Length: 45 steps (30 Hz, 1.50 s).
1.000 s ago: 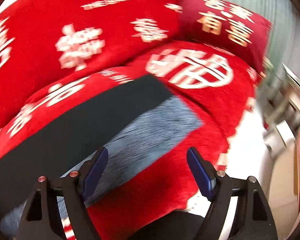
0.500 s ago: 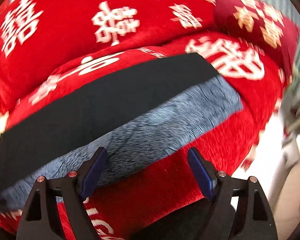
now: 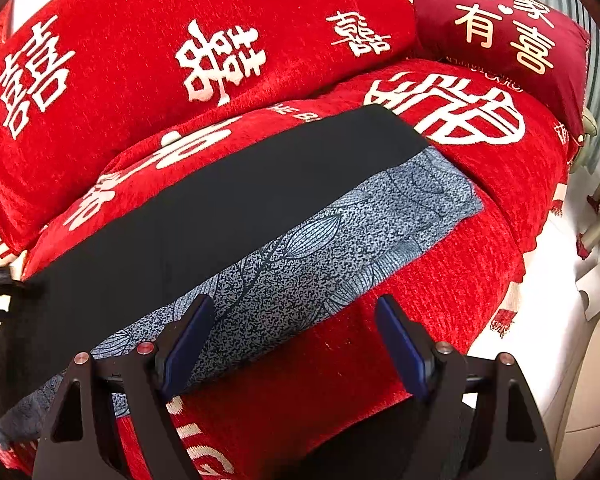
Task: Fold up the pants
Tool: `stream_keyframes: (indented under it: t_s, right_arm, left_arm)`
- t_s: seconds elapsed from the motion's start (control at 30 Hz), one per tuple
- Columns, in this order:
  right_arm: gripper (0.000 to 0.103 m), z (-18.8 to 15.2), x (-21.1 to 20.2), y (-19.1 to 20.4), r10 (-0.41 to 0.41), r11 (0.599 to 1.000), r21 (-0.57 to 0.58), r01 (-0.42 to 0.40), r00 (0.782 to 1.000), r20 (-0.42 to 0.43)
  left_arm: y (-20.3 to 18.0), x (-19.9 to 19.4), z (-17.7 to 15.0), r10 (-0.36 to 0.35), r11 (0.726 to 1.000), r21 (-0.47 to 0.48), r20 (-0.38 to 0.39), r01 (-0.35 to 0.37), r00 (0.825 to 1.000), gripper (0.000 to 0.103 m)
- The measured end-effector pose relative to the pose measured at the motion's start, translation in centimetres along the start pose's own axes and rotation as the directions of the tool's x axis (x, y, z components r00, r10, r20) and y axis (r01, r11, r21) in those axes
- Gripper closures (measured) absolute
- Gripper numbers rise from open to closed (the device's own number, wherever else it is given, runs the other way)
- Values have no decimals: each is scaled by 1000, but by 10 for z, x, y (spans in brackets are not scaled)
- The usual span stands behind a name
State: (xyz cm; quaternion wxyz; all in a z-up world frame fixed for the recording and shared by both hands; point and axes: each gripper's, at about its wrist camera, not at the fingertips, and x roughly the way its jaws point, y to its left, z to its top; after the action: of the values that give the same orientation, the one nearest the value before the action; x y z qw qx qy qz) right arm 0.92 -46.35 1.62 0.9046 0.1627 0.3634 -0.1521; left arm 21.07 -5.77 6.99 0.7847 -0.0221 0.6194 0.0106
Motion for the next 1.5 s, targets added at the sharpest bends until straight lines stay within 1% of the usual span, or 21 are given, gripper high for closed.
stream_keyframes:
  t_s: [0.07, 0.17, 0.27, 0.37, 0.43, 0.5, 0.53, 0.57, 0.67, 0.73, 0.8, 0.83, 0.9, 0.97, 1.07, 1.17, 1.27, 1.33, 1.37, 1.43, 1.5]
  right_arm:
    - [18, 5, -8, 8, 34, 998, -45, -33, 999, 26]
    - [17, 23, -7, 41, 57, 975, -217, -46, 997, 47]
    - [17, 43, 13, 91, 118, 926, -358, -123, 992, -37]
    - [16, 58, 39, 150, 196, 853, -462, -243, 969, -148]
    - [16, 61, 62, 176, 160, 814, -530, -237, 969, -188]
    - [15, 58, 89, 184, 65, 756, -629, -181, 977, -203]
    - [12, 61, 95, 175, 92, 748, -627, -218, 970, -227]
    - [12, 69, 96, 158, 140, 761, -595, -261, 960, -242]
    - [9, 102, 106, 99, 6, 827, -555, -90, 989, -151]
    - [0, 127, 120, 47, -71, 883, -469, -5, 987, -144]
    - [1, 151, 130, -13, -72, 946, -324, 10, 981, -181]
    - [1, 158, 130, -37, -130, 959, -272, 80, 976, -173]
    - [1, 167, 122, -74, -233, 959, -205, 197, 958, -168]
    - [1, 166, 91, -91, -240, 966, -128, 226, 965, -108]
    - [1, 136, 47, -74, -76, 989, -134, 65, 994, -80]
    - [1, 98, 36, -37, 39, 955, -286, -76, 990, -133]
    - [1, 73, 59, -36, -173, 897, -430, 100, 976, -134]
    - [1, 80, 65, -71, -163, 949, -296, 110, 974, -161]
    - [1, 88, 65, -96, -228, 960, -204, 193, 959, -167]
    - [2, 102, 59, -126, -340, 938, -121, 324, 929, -149]
    - [2, 114, 36, -133, -338, 941, -50, 334, 937, -85]
  left_arm:
    - [5, -5, -10, 22, 999, 29, 14, -22, 1000, 0]
    - [29, -10, -25, 34, 999, 34, 30, -35, 999, 0]
    - [56, -13, -33, 33, 999, -41, 6, -33, 999, 0]
    - [48, -17, -39, 76, 997, -29, 10, -76, 997, 0]
    - [37, -17, -34, 116, 993, 20, 32, -116, 993, 0]
    - [37, -18, -37, 116, 992, 51, 38, -118, 992, 0]
    - [42, -18, -38, 112, 992, 50, 35, -113, 993, 0]
    - [51, -18, -38, 113, 993, 40, 32, -115, 993, 0]
    - [80, -16, -42, 122, 993, -6, 29, -122, 992, 0]
    - [97, -11, -43, 93, 995, -37, 18, -92, 996, 0]
    - [109, -14, -48, 97, 994, -54, 22, -95, 995, 0]
    - [113, -15, -50, 94, 994, -58, 22, -93, 995, 0]
    - [115, -17, -56, 96, 994, -52, 21, -95, 995, 0]
    - [113, -22, -66, 100, 994, -37, 29, -99, 995, 0]
    - [104, -27, -83, 69, 997, -19, 26, -68, 997, 0]
    - [91, -24, -89, 80, 996, 30, 24, -80, 997, 0]
    - [98, -25, -90, 78, 997, 25, 28, -79, 997, 0]
    - [119, -25, -89, 80, 996, -32, 23, -79, 997, 0]
    - [127, -24, -91, 81, 995, -58, 19, -80, 996, 0]
    - [149, -24, -94, 104, 987, -124, 13, -102, 995, 0]
    - [162, -23, -98, 61, 986, -158, 9, -59, 998, 0]
